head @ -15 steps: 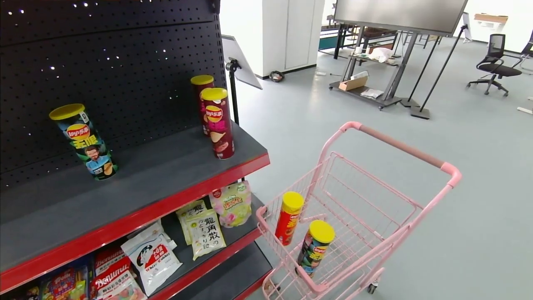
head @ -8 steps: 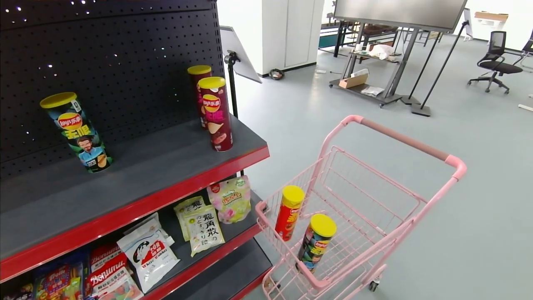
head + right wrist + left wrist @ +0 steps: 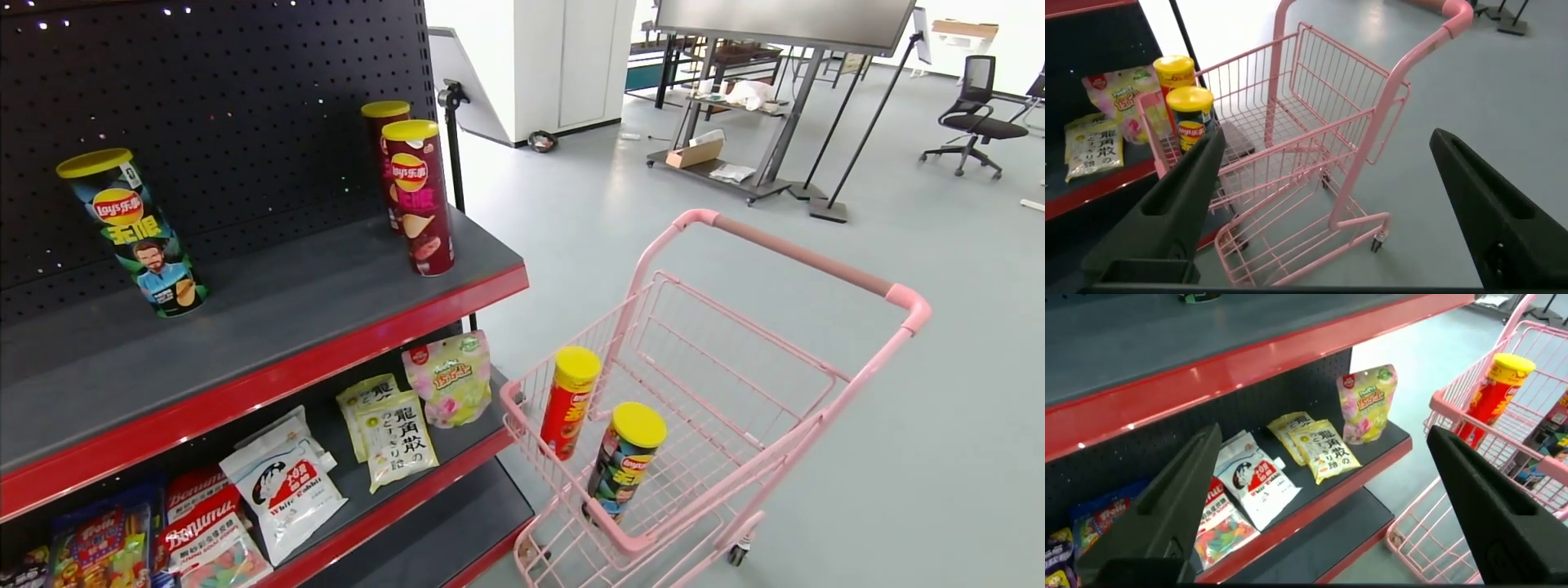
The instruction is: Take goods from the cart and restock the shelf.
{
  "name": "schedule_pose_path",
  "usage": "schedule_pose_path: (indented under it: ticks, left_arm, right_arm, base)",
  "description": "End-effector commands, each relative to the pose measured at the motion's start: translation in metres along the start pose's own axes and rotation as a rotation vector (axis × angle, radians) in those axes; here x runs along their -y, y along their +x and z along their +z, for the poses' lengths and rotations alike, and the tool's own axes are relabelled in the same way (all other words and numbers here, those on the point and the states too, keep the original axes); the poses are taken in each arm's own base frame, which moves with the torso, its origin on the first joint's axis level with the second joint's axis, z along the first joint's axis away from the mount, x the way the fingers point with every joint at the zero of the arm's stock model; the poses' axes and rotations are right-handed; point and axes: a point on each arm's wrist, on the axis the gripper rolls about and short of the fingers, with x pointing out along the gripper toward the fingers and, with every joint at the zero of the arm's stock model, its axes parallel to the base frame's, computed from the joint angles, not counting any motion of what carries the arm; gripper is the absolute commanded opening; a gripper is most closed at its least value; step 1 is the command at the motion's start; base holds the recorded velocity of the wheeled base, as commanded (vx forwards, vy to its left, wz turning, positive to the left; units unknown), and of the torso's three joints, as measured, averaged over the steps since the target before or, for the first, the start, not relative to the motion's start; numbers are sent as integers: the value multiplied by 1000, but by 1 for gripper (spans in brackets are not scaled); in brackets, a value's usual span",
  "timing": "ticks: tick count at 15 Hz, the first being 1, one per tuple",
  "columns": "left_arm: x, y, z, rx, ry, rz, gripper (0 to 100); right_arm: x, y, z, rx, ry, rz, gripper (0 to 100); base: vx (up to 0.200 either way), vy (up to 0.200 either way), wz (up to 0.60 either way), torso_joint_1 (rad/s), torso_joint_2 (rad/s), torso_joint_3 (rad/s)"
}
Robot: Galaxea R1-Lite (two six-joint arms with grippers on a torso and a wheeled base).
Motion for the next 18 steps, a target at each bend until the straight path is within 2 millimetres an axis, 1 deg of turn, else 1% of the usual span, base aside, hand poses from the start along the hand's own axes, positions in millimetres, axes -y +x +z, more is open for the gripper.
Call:
schedule_pose_path:
  ticks: [1, 6, 11, 14, 15, 16, 17, 18]
  left_arm:
    - [0, 0, 0, -1, 0, -1, 100]
    - [0, 0, 0, -1, -2, 0, 100]
    - [0, 0, 0, -1, -2, 0, 100]
    - [0, 0, 0, -1, -2, 0, 100]
    - [0, 0, 0, -1, -2, 0, 100]
    - [0, 0, 0, -1, -2, -1, 100]
    - [0, 0, 0, -1, 0, 0, 100]
    - [0, 0, 0, -1, 0, -1, 100]
  right_arm:
    - [0, 0, 0, -1, 0, 1, 100]
    - [0, 0, 0, -1, 0, 1, 100]
    - [0, 0, 0, 0, 0, 2, 100]
    - [0, 0, 0, -1, -9, 10, 100]
    - [0, 2, 1, -30, -25, 29, 100]
    - [-1, 3, 7, -26, -35, 62, 100]
    - [-1, 4, 40, 11, -27, 106, 100]
    - [-3, 39, 132, -15, 89, 146, 100]
  base:
    - [0, 0, 0, -149, 373, 222]
    - [0, 0, 0, -154, 405, 250]
    - [0, 0, 0, -186, 550, 349]
    - [0, 0, 0, -69, 207, 146]
    - [0, 0, 0, -22, 71, 51]
    - [0, 0, 0, 0, 0, 0]
    - [0, 0, 0, 0, 0, 0]
    - [0, 0, 0, 0, 0, 0]
